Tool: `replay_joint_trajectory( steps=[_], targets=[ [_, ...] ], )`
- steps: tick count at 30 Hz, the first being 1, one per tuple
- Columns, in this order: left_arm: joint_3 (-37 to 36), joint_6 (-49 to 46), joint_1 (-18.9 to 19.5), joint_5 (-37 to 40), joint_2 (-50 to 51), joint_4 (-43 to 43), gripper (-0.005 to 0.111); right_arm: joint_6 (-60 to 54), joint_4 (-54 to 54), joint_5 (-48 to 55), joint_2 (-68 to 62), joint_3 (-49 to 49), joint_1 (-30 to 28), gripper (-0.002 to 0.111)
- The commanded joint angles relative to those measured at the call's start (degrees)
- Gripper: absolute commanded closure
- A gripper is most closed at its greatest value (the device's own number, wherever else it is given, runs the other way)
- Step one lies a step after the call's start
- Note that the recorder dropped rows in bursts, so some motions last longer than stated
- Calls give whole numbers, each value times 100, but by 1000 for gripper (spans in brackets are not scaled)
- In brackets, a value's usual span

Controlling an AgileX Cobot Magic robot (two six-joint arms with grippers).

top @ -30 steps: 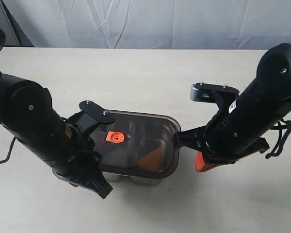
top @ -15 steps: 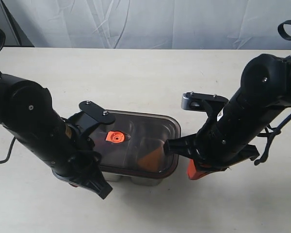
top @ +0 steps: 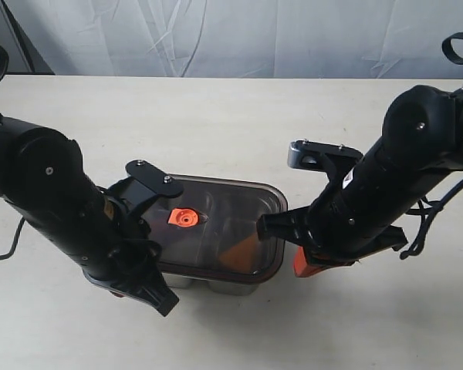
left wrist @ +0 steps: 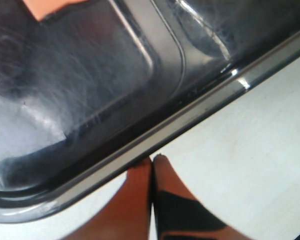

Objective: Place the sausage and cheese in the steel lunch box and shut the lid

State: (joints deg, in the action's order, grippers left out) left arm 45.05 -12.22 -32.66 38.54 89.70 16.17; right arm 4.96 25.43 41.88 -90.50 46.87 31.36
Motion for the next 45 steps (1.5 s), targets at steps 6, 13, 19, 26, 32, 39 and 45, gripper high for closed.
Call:
replay_joint_trajectory(
  steps=[6, 13, 19, 26, 32, 39, 45],
  targets=[
    [23, 29, 15, 10, -3, -26, 107, -12, -24, -28, -373, 42, 7, 109],
    [23, 29, 15, 10, -3, -37, 107, -12, 83, 34, -373, 227, 7, 109],
    [23, 29, 15, 10, -3, -37, 107, -12, -3, 216, -410, 554, 7, 109],
    [23, 29, 15, 32, -3, -37, 107, -12, 39, 282, -638, 588, 10, 109],
    [151, 29, 15, 334, -200, -173, 107, -12, -66, 266, -638, 591, 191, 109],
    [367, 286, 15, 1103, -575, -569, 107, -12, -64, 234, -638, 591, 191, 109],
    [378, 1275, 15, 1505, -967, -1755, 107, -12, -64, 234, -638, 591, 191, 109]
  ],
)
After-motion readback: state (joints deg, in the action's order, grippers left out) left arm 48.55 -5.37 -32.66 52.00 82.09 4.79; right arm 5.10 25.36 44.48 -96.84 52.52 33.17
